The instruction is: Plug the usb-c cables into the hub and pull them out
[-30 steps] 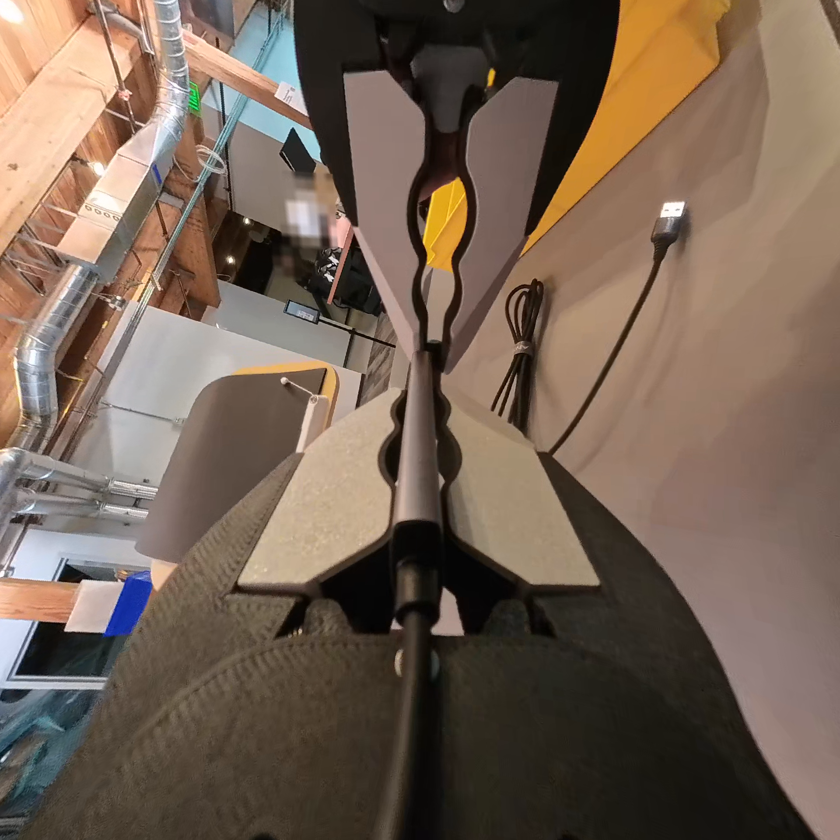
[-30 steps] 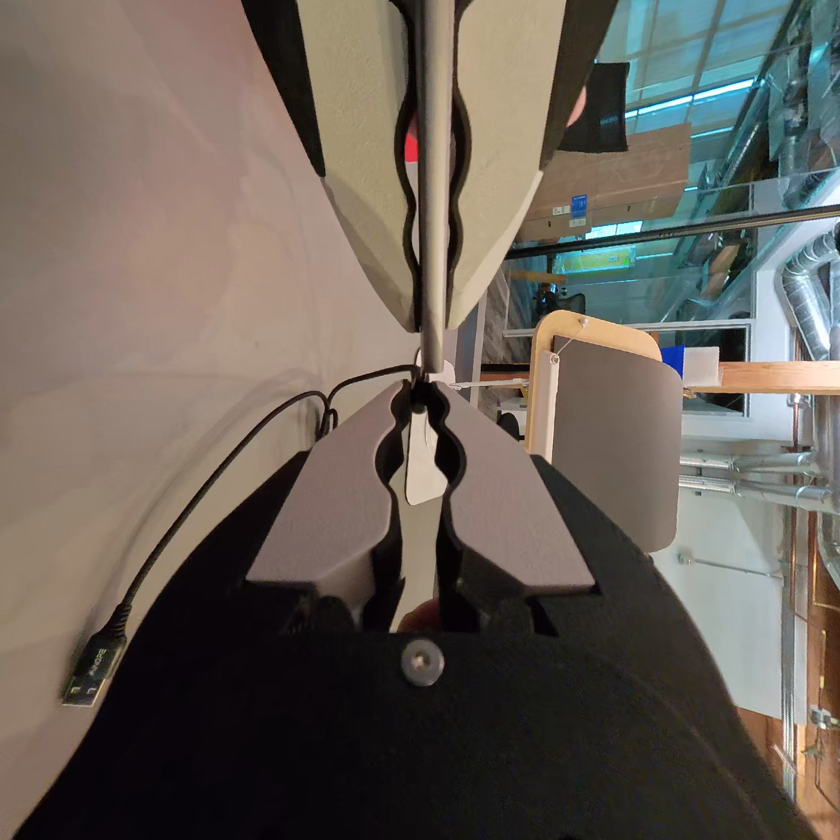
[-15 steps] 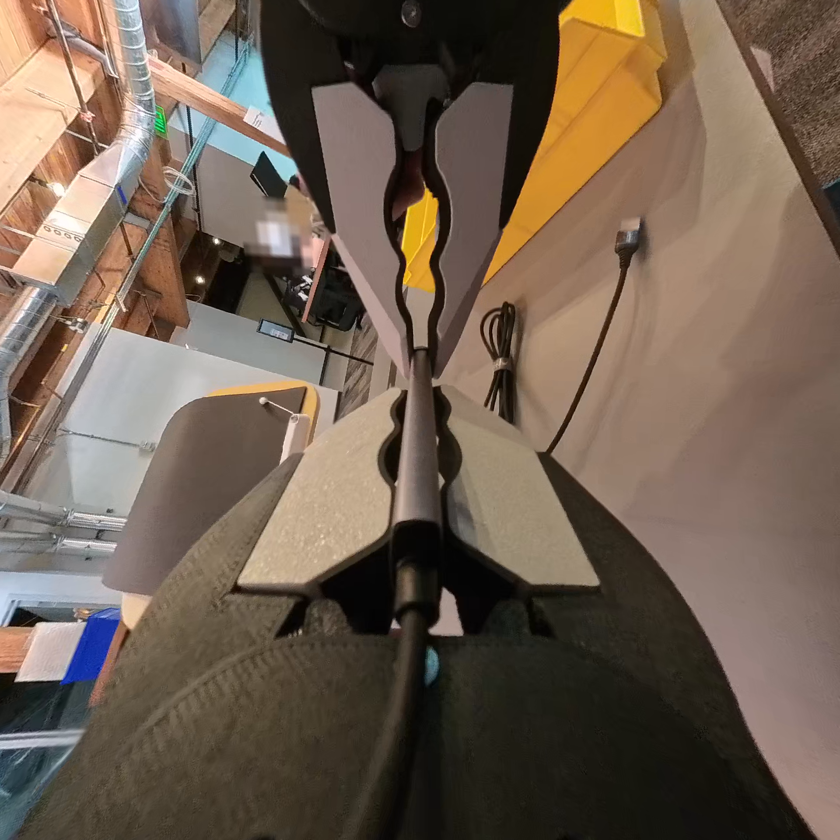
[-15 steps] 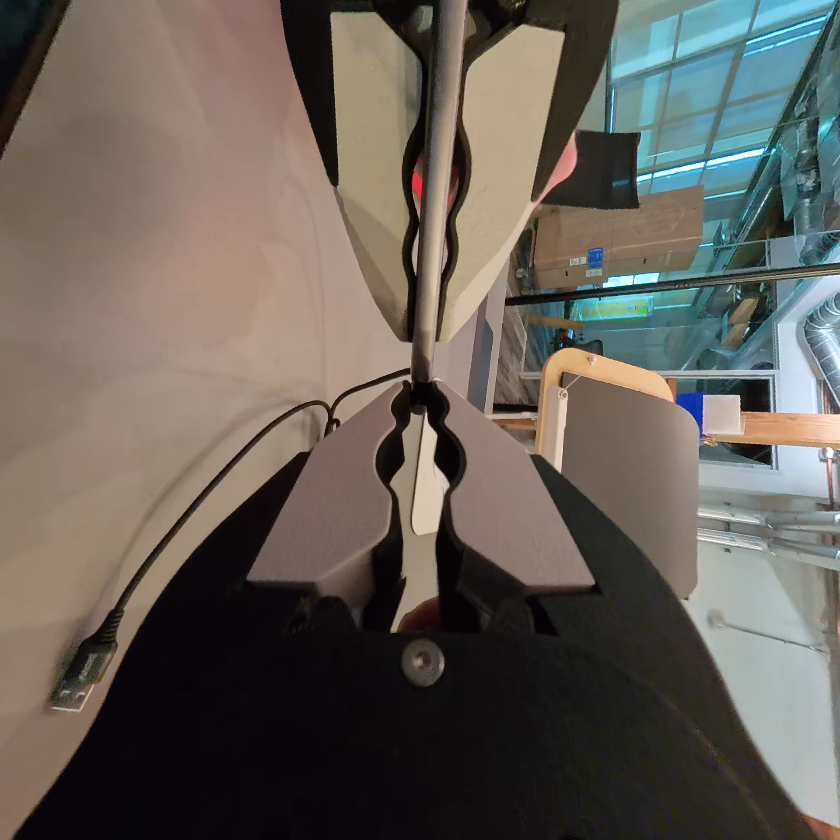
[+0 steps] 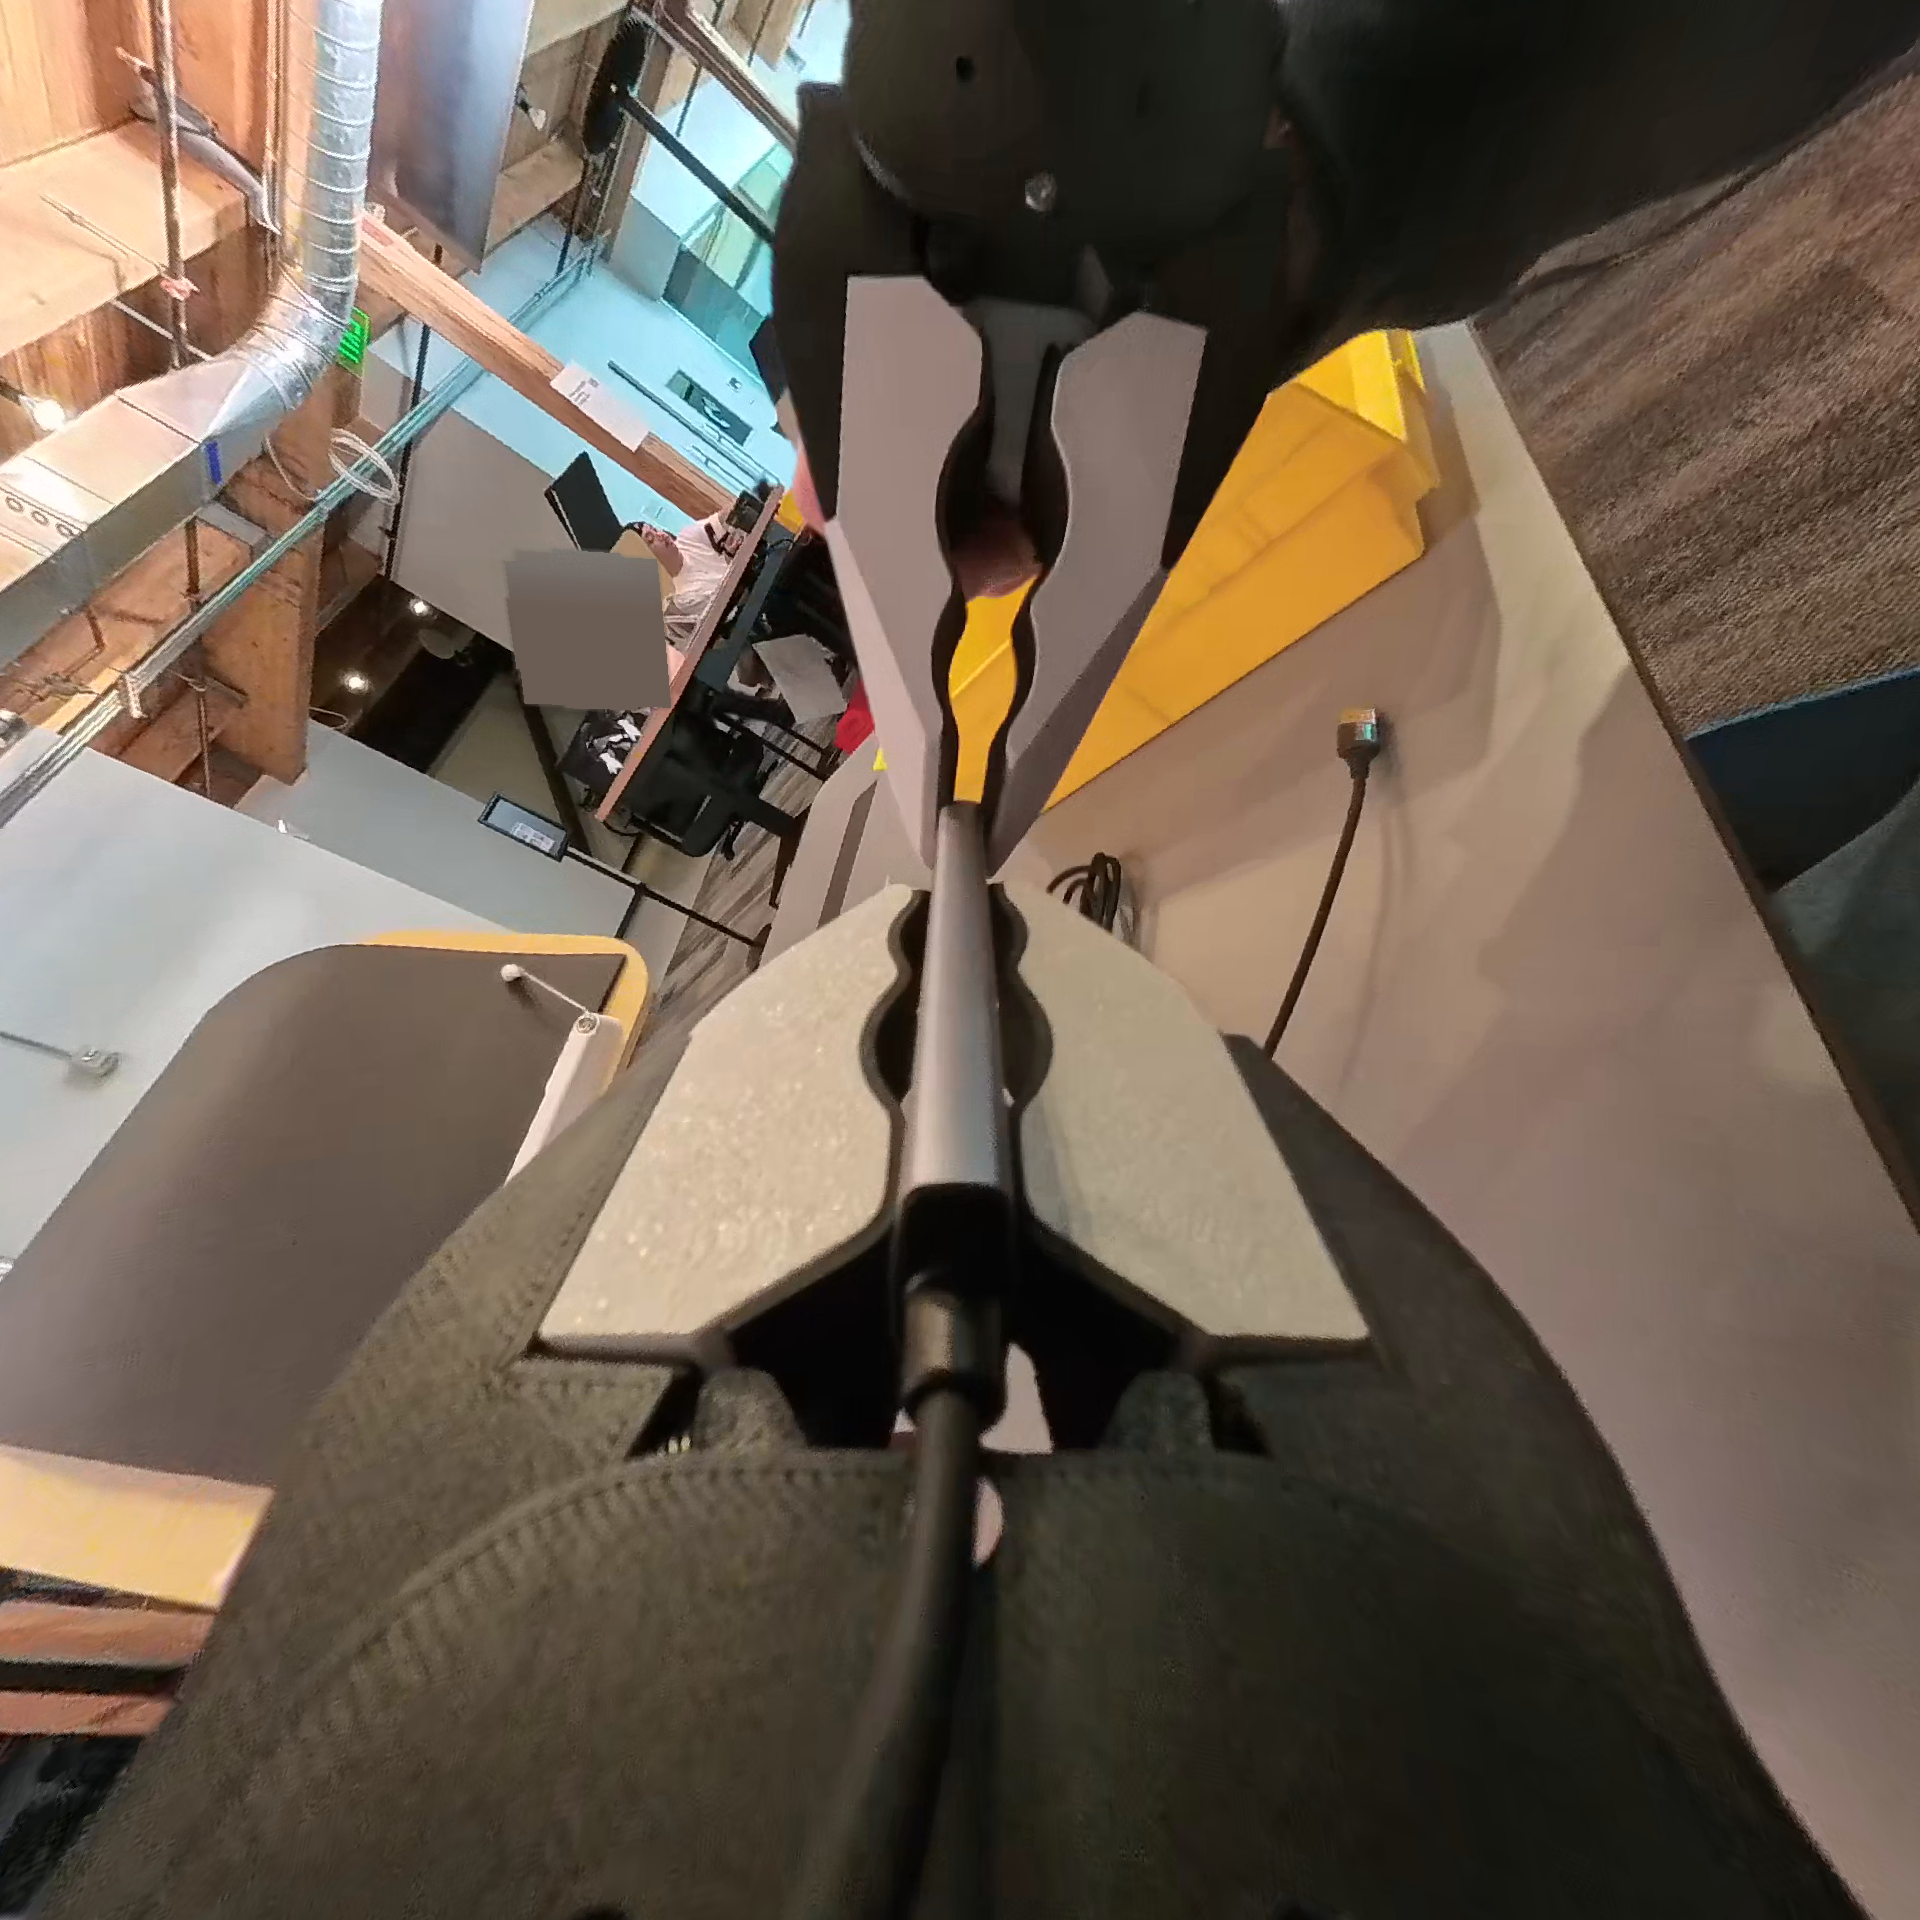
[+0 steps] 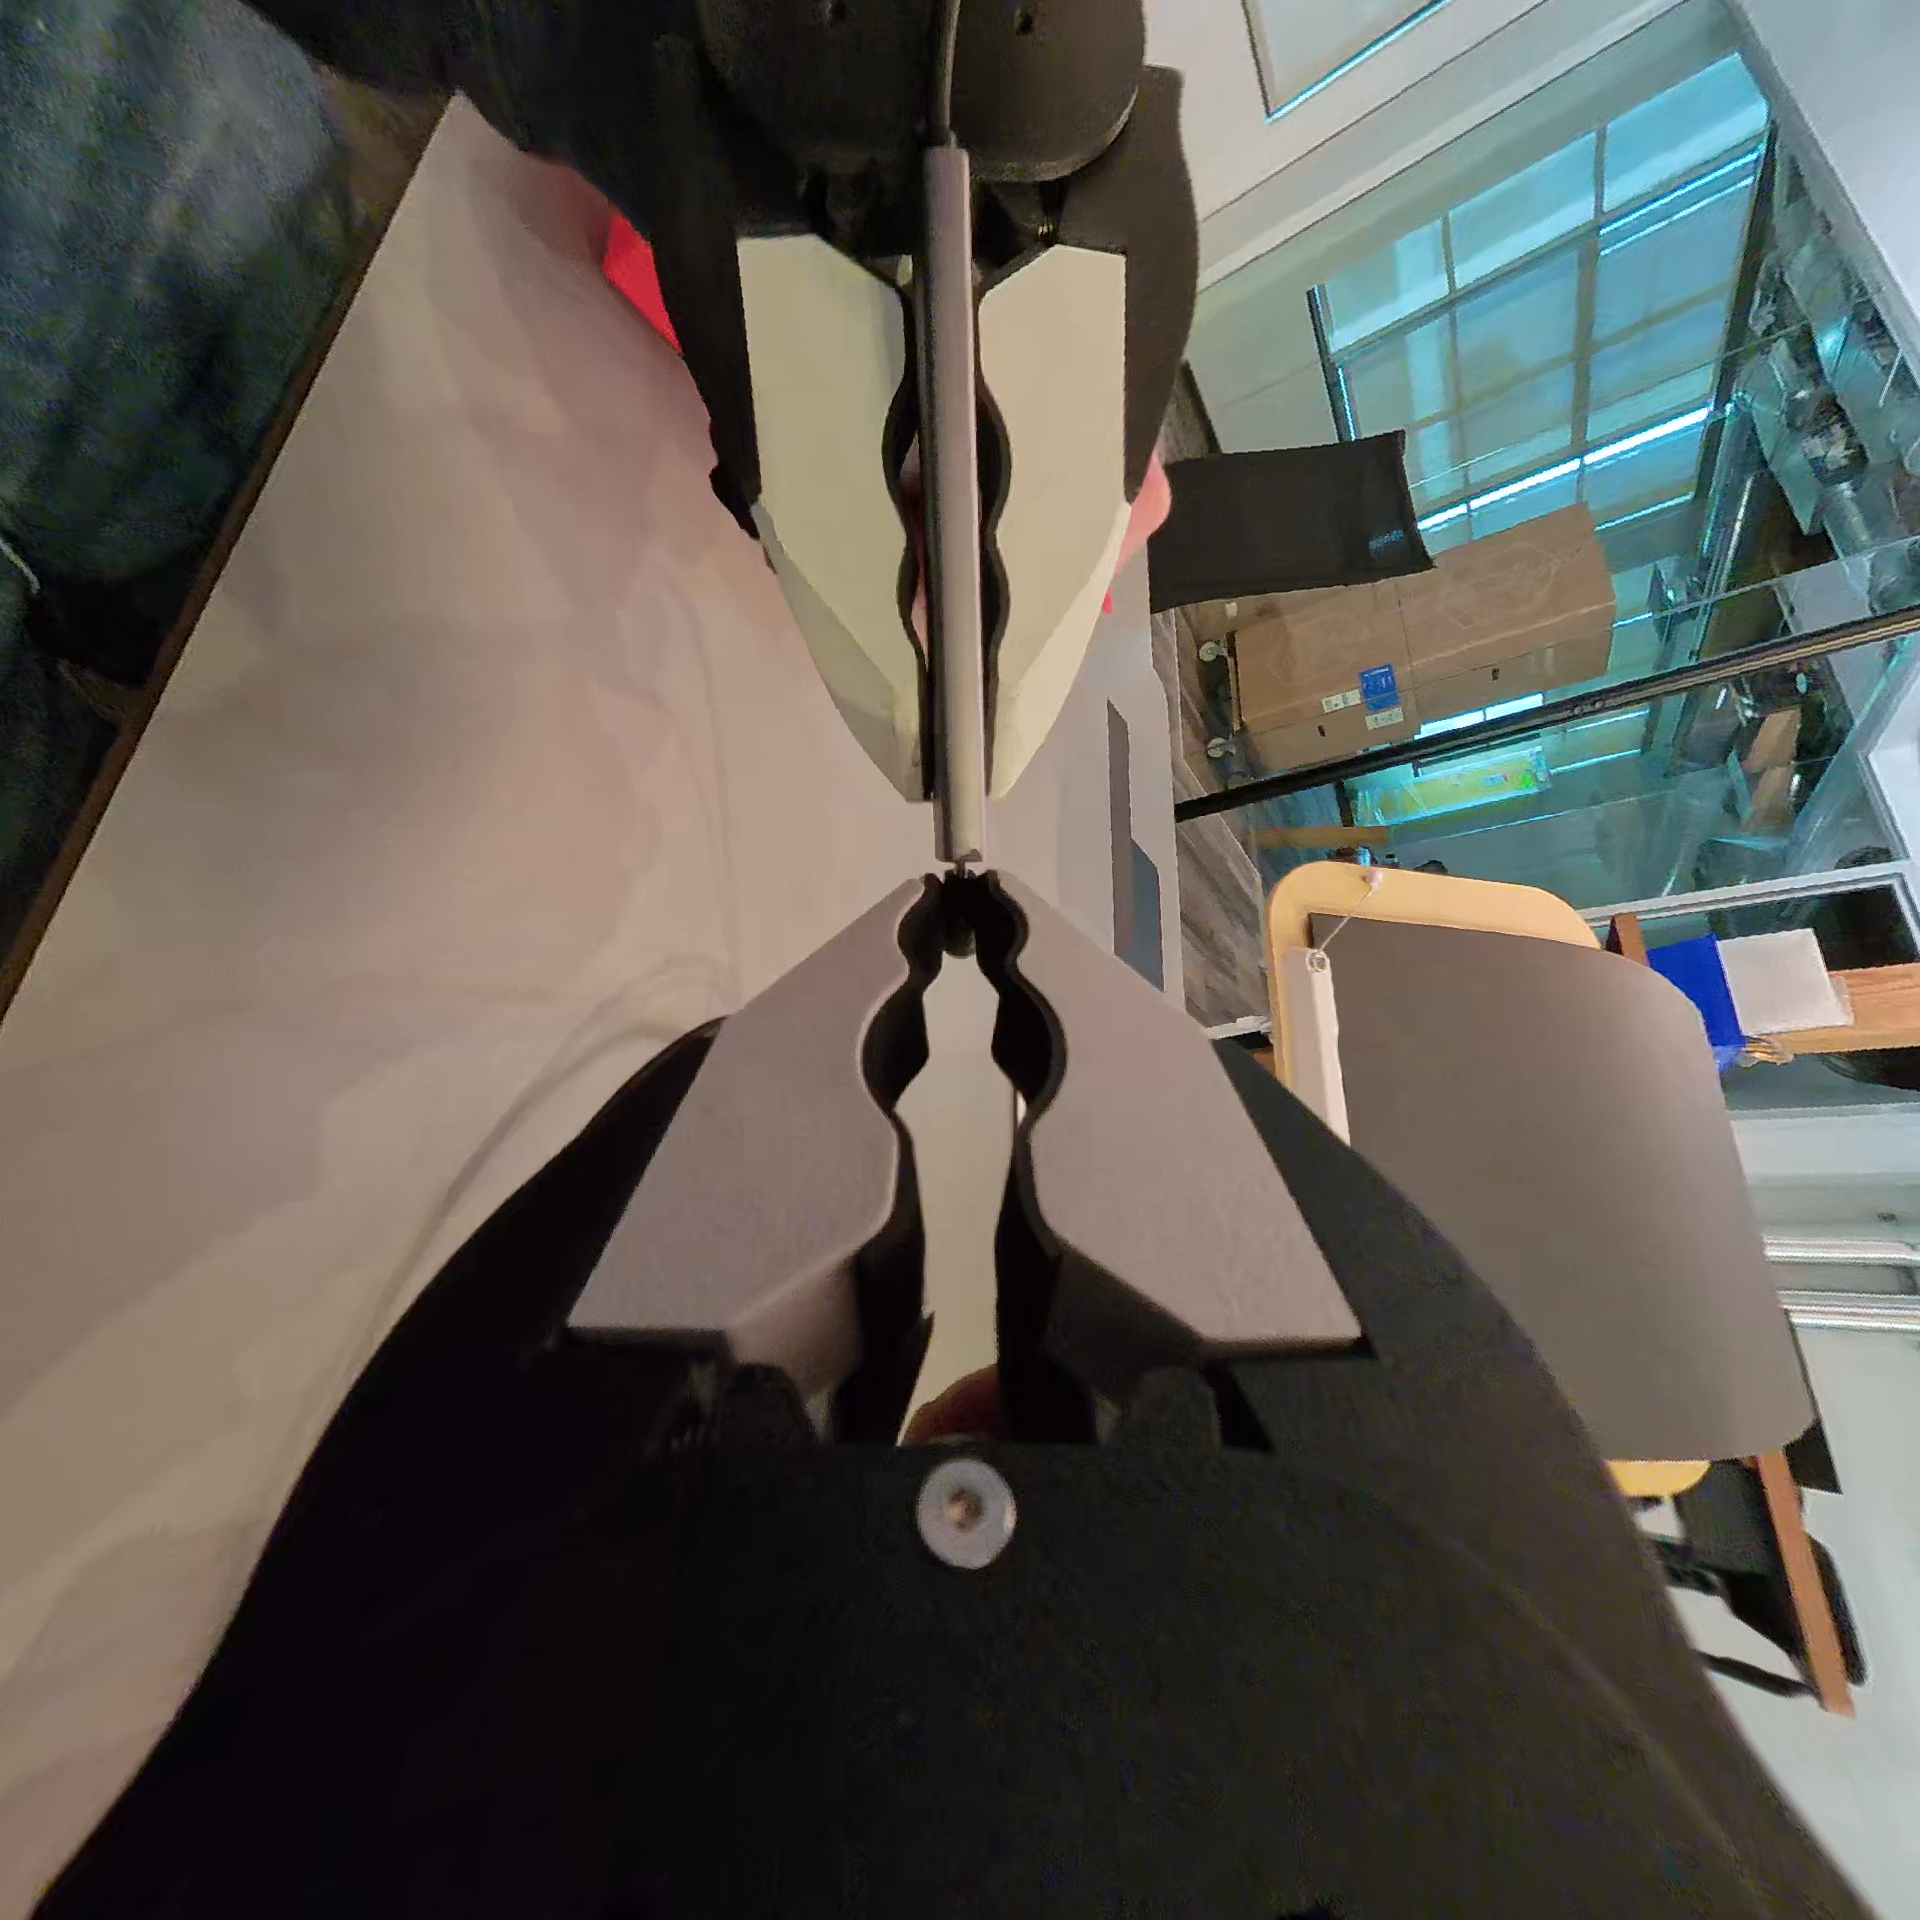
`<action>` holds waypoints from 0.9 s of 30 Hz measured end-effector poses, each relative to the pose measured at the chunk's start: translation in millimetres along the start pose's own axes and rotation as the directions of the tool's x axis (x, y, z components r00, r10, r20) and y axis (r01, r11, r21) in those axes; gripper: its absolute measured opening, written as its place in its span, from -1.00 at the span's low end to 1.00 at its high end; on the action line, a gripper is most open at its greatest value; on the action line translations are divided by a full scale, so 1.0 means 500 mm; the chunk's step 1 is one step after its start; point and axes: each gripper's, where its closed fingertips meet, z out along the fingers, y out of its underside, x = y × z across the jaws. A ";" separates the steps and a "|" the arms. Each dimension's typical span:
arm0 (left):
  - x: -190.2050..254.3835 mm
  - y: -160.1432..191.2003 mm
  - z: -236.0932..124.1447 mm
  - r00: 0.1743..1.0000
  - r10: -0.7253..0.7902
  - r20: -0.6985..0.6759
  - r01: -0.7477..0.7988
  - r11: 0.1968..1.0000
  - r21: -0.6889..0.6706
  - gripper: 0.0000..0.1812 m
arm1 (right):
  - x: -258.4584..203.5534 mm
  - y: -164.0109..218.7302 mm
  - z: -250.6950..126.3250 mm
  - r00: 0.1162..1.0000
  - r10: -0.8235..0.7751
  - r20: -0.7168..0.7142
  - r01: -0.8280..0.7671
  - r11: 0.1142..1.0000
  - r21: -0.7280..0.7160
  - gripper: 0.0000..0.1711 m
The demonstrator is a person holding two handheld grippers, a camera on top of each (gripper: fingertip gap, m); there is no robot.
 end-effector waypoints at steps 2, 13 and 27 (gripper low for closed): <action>0.000 -0.001 0.001 1.000 -0.008 -0.006 0.008 1.000 0.005 -0.89 | 0.000 -0.001 -0.001 1.000 0.017 0.008 -0.017 1.000 0.008 -0.97; -0.003 0.000 0.000 0.997 -0.072 -0.016 0.073 0.997 0.026 -0.89 | 0.002 -0.006 0.002 0.996 0.086 0.023 -0.086 0.996 0.006 -0.98; -0.012 0.001 -0.004 0.988 -0.151 -0.027 0.152 0.988 0.040 -0.89 | 0.007 -0.009 0.027 1.000 -0.009 0.004 0.010 0.998 -0.064 -0.88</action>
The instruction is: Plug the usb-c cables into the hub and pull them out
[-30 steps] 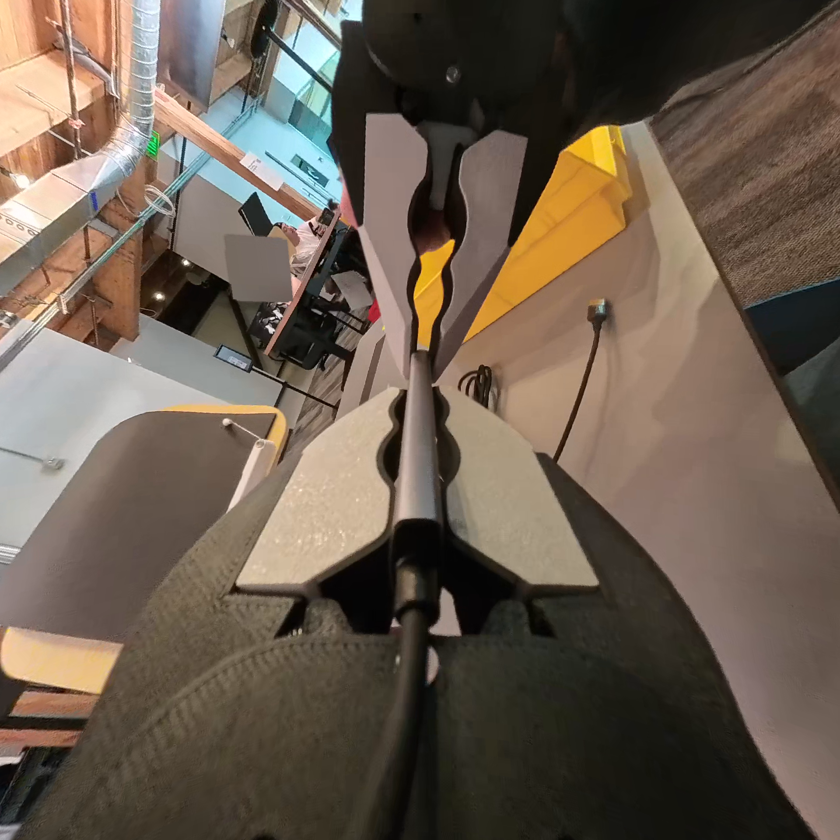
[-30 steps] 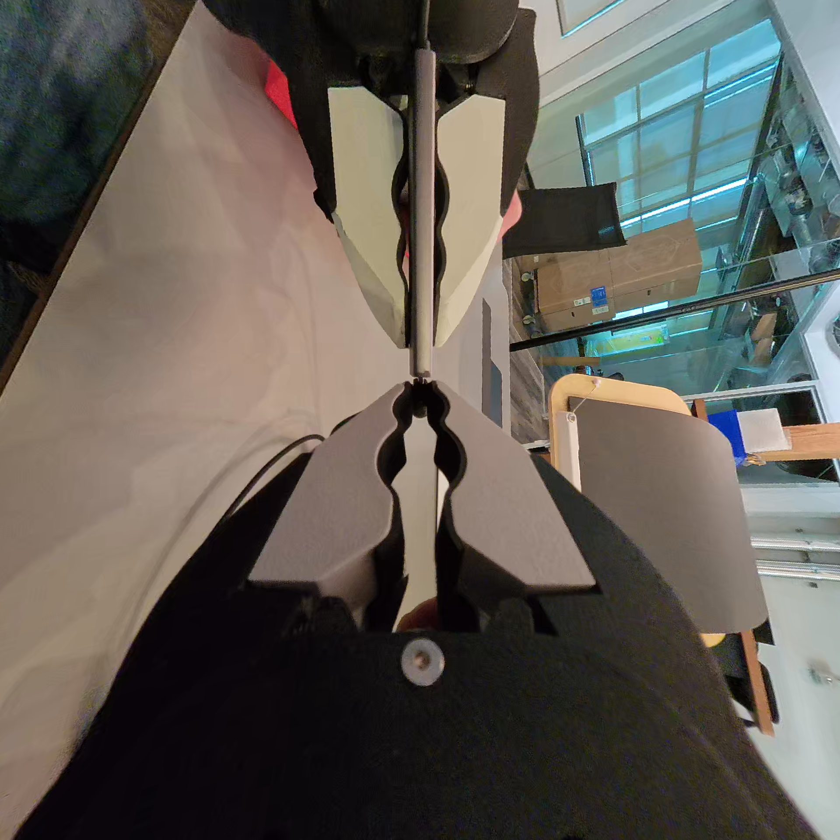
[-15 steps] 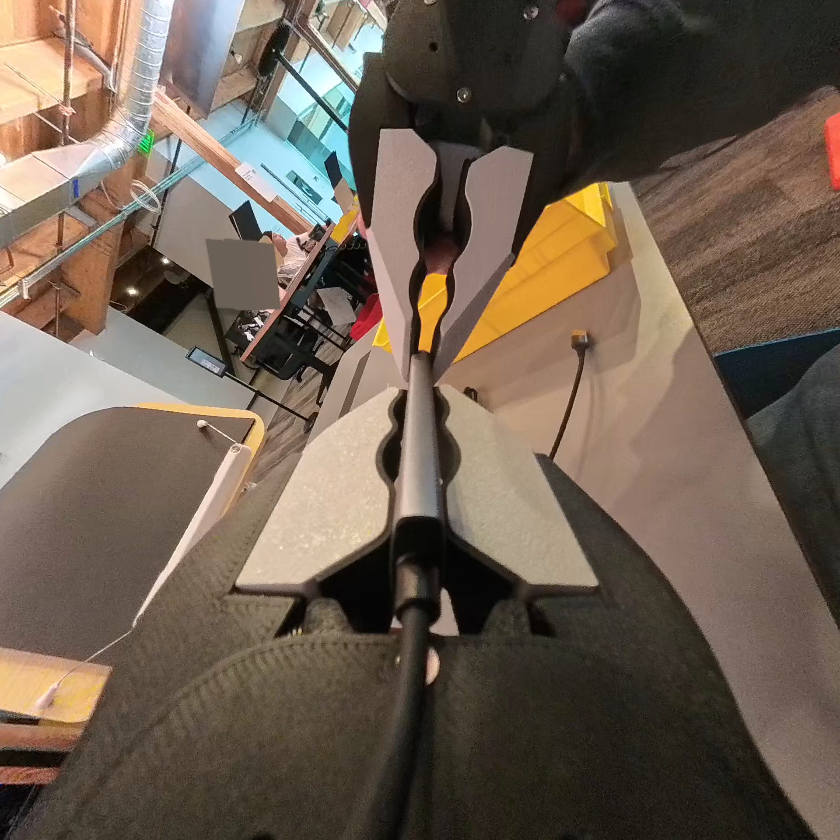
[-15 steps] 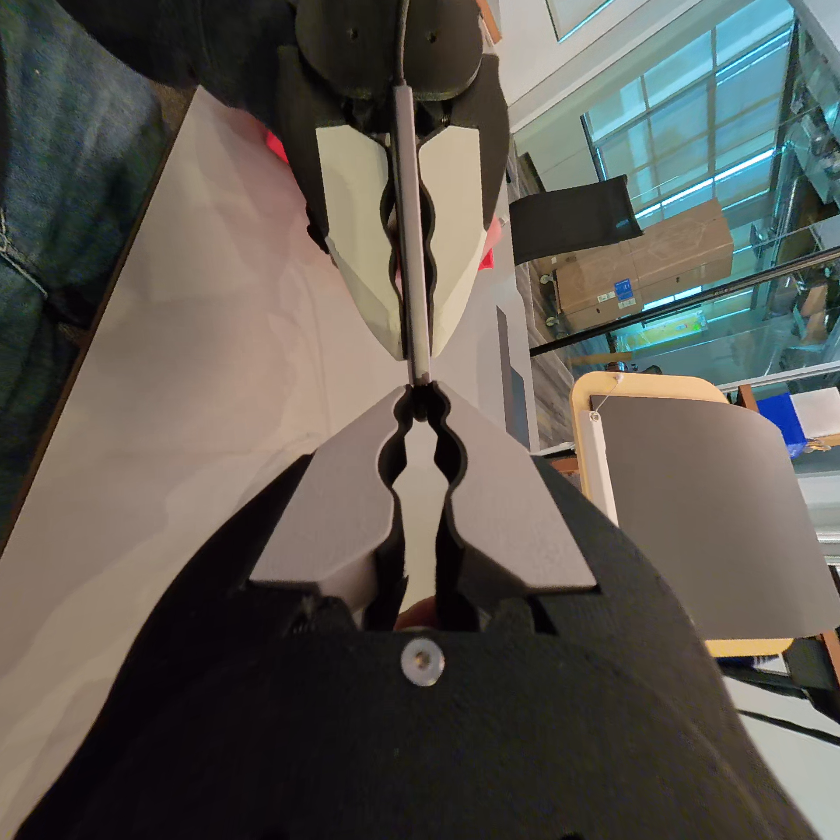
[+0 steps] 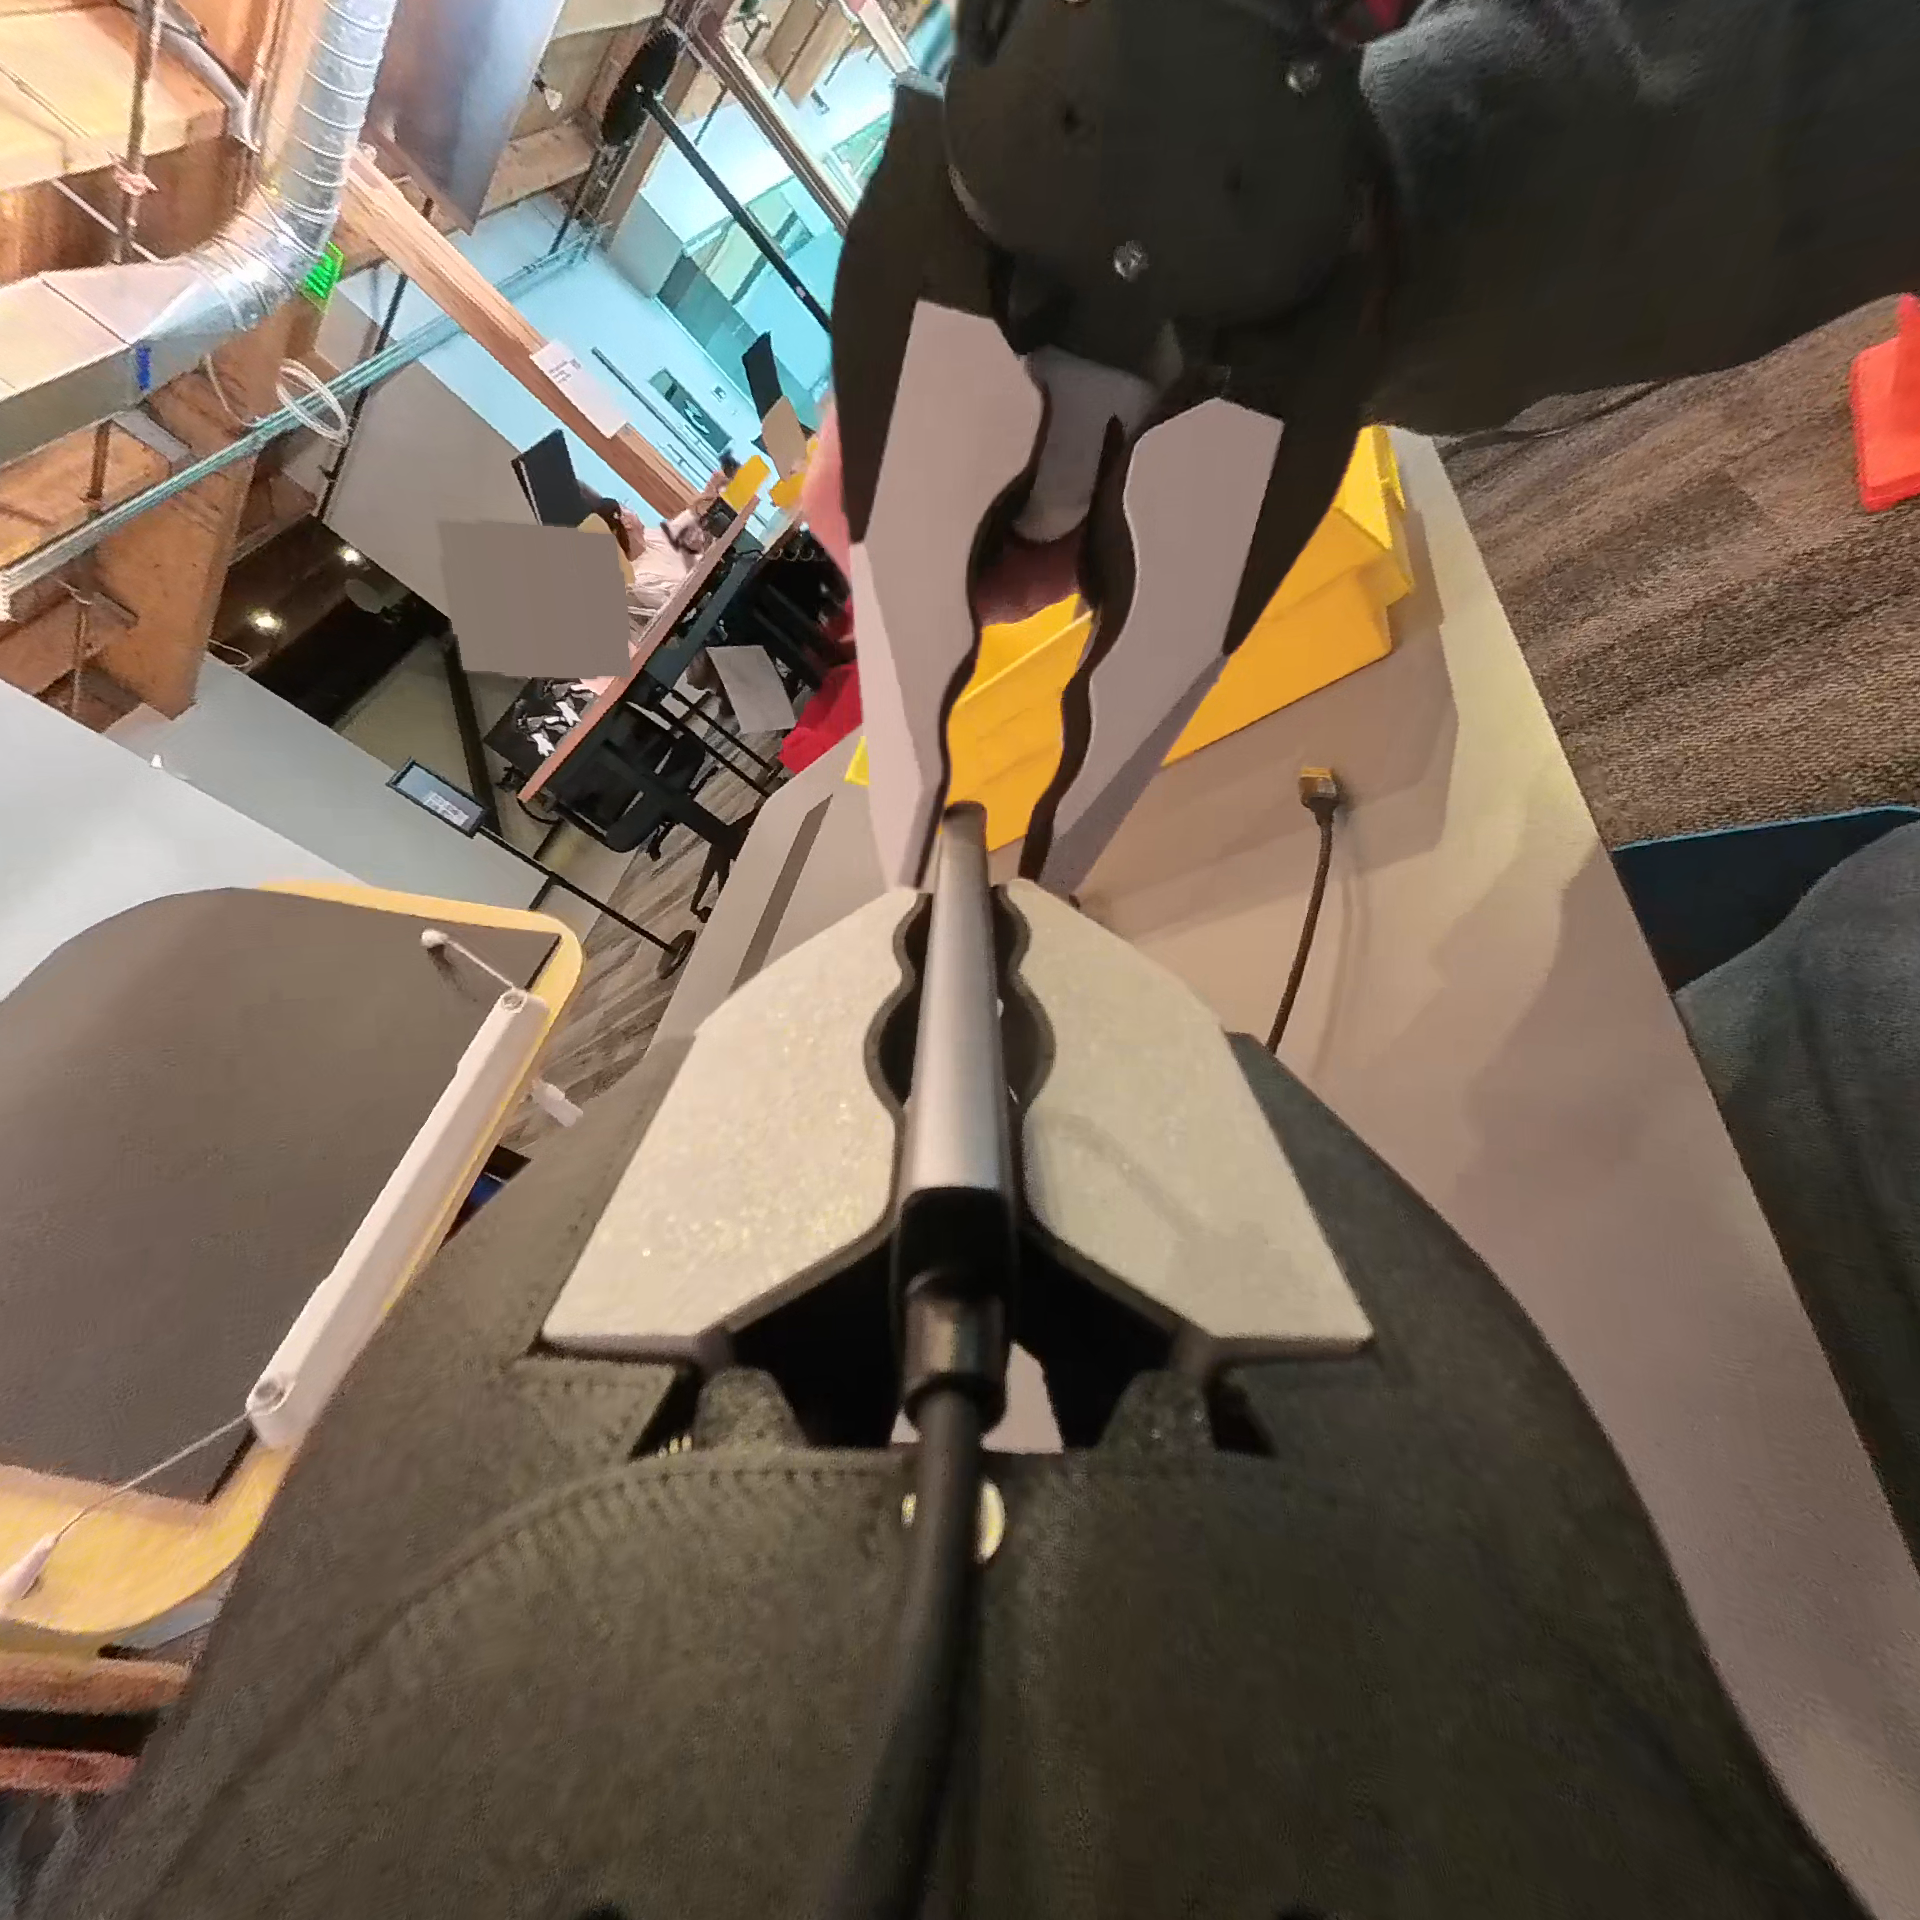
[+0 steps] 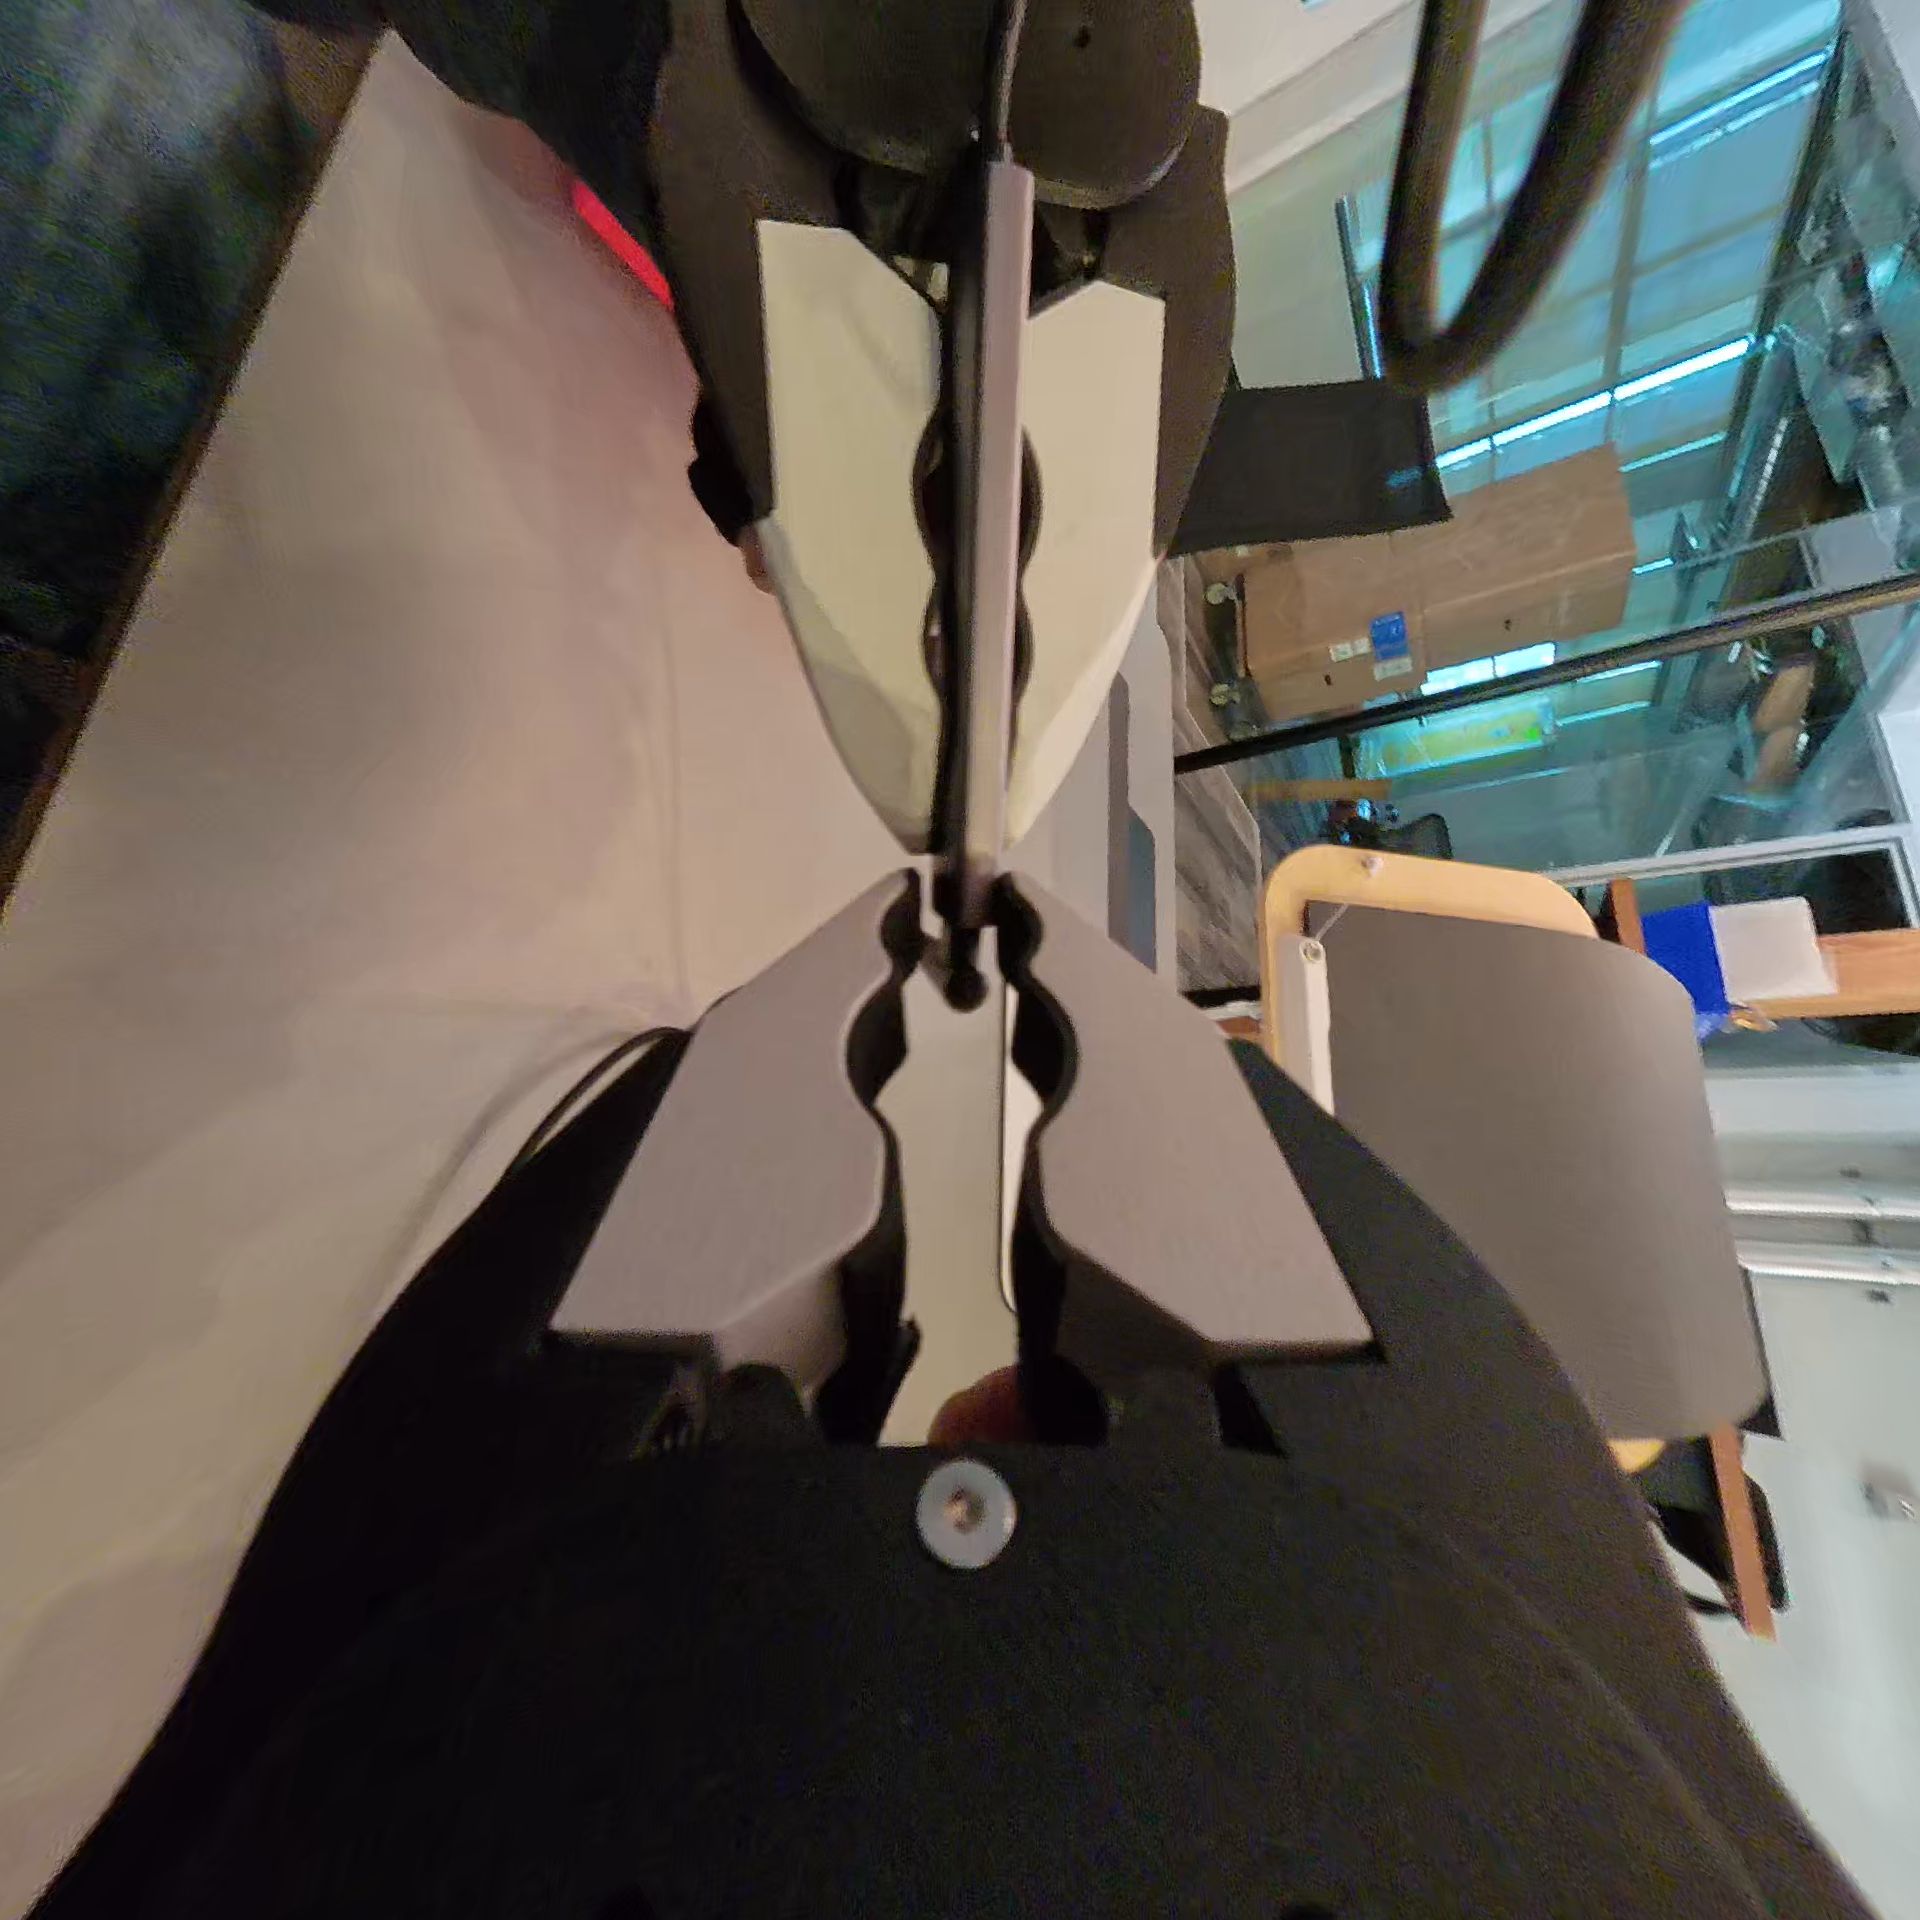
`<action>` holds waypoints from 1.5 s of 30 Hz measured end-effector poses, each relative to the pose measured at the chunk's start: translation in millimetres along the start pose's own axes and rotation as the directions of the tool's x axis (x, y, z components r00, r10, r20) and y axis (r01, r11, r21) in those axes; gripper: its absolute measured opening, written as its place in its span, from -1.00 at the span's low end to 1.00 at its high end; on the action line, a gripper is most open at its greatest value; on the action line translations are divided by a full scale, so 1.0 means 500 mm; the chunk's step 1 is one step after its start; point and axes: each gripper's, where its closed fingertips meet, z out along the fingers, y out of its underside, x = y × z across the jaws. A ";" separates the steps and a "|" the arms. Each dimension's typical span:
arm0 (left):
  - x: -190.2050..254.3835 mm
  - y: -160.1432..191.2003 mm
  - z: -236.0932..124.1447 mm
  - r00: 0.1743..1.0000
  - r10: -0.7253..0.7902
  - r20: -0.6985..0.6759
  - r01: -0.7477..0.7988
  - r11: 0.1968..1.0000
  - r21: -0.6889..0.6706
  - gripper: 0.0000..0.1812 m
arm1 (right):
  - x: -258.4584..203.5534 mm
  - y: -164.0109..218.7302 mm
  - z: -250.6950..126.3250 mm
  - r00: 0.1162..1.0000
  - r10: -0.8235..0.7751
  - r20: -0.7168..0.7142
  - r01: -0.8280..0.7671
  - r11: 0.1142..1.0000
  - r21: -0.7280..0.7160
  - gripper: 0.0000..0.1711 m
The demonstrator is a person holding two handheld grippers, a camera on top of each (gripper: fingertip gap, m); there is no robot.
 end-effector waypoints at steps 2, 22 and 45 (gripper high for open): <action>0.004 0.003 0.003 1.000 0.014 -0.007 -0.014 1.000 -0.015 -0.89 | -0.002 0.003 0.004 1.000 -0.007 0.015 0.007 1.000 -0.021 -0.91; -0.065 0.140 -0.018 0.914 -0.315 0.257 0.354 0.928 -0.120 -0.49 | 0.313 0.162 -0.190 0.907 0.124 -0.402 -0.212 0.960 -0.182 -0.94; -0.019 0.175 0.022 0.914 -0.327 0.240 0.371 0.913 -0.170 -0.56 | 0.585 0.319 -0.550 0.721 0.111 -0.684 -0.441 0.835 -0.329 -0.93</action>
